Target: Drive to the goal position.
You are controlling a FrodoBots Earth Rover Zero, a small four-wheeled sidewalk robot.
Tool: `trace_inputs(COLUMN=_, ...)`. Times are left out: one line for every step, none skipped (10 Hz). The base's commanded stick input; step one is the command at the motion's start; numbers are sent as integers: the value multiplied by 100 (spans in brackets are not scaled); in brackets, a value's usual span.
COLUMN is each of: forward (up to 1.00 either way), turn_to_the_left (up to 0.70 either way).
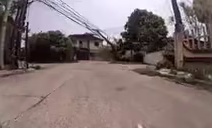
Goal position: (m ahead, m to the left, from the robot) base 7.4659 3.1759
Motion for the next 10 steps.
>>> trace_inputs(forward=100, turn_to_the_left=3)
trace_inputs(forward=100, turn_to_the_left=3)
trace_inputs(forward=100, turn_to_the_left=3)
trace_inputs(forward=100, turn_to_the_left=3)
trace_inputs(forward=100, turn_to_the_left=3)
trace_inputs(forward=100, turn_to_the_left=3)
trace_inputs(forward=100, turn_to_the_left=3)
trace_inputs(forward=100, turn_to_the_left=3)
trace_inputs(forward=100, turn_to_the_left=3)
trace_inputs(forward=100, turn_to_the_left=3)
